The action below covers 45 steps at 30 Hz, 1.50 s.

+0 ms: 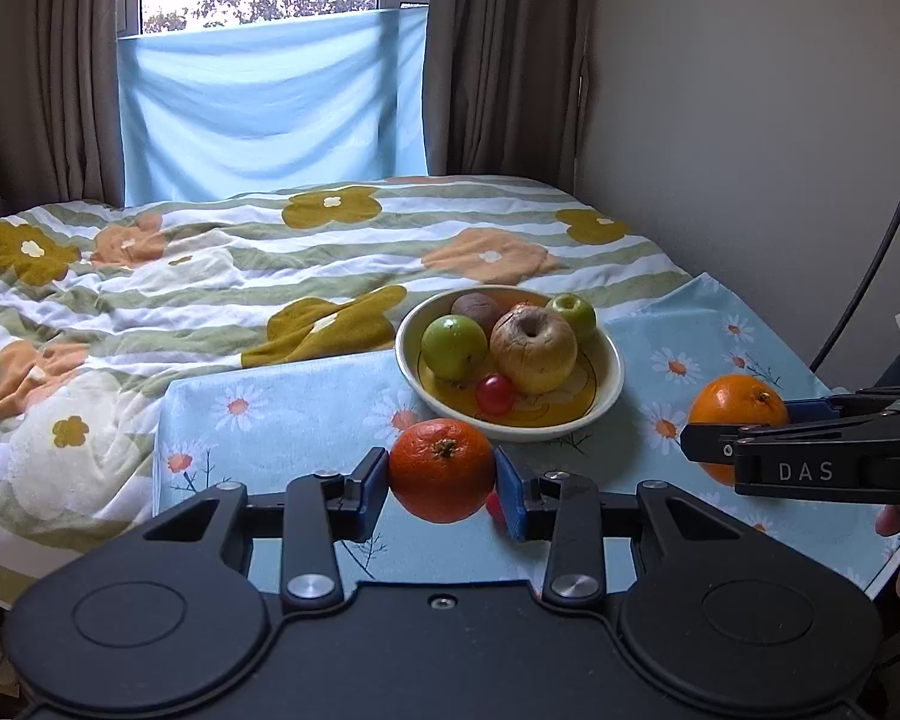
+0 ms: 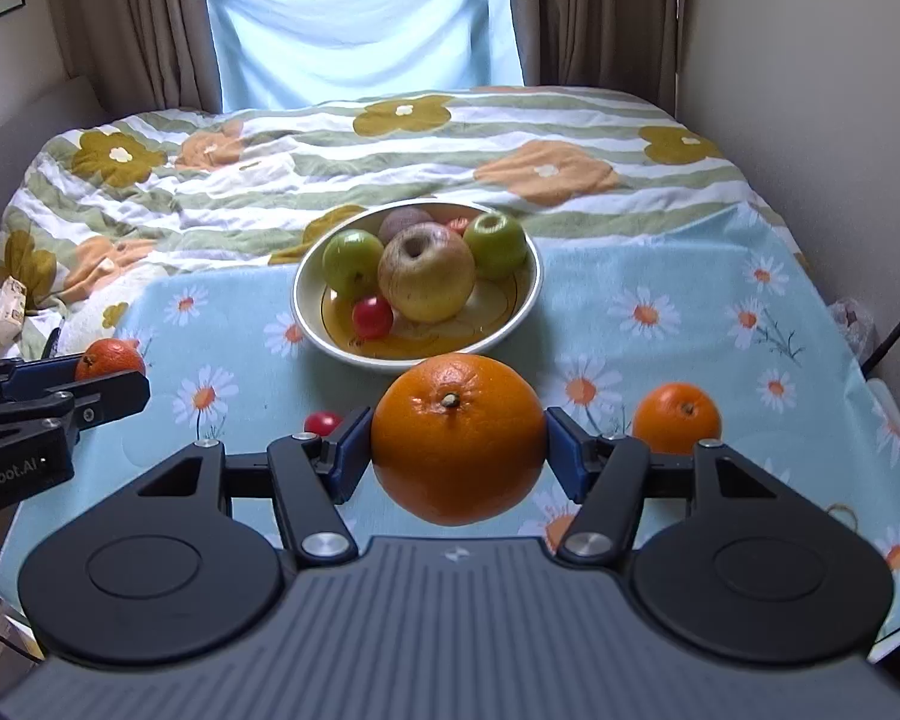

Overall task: Organize fruits
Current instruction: 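Carry the mandarin in the left gripper while the right carries the orange to the bowl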

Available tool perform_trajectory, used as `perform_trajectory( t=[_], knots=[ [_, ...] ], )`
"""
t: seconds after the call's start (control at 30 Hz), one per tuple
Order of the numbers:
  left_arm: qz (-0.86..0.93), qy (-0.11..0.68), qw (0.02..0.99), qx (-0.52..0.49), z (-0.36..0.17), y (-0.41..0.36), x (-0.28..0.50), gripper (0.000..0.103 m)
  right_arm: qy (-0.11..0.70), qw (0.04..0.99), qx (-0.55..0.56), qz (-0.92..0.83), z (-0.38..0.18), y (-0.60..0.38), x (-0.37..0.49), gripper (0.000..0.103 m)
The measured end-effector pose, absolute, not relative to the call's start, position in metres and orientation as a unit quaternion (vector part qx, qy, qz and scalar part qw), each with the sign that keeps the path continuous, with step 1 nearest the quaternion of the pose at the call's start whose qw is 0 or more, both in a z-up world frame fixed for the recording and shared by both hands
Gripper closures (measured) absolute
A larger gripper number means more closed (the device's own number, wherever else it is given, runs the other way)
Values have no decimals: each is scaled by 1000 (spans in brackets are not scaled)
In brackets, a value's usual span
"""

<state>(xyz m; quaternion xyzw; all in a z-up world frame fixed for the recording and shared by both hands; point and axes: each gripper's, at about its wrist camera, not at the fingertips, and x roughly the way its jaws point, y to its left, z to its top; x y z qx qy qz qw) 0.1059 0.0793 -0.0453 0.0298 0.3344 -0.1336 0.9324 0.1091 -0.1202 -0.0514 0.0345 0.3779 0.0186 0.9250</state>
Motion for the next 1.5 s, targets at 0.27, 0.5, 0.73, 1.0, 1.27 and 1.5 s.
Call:
perform_trajectory(
  t=[0.27,0.5,0.73,1.0,1.27,1.5],
  knots=[
    [-110,321,941,18,-28,51,114,61,354,934,19,46,-26,-146,129,27],
    [-71,315,946,13,-19,20,129,61,350,932,2,96,-19,-173,159,27],
    [-35,323,946,12,-31,-2,164,61,352,927,-10,131,-24,-195,195,27],
    [-3,345,939,17,-59,-8,203,61,363,919,-13,155,-43,-207,233,27],
    [15,376,926,16,-93,-9,232,61,376,910,-16,174,-61,-211,260,27],
    [8,389,921,18,-109,-8,245,60,385,906,-16,175,-71,-210,270,27]
  ],
)
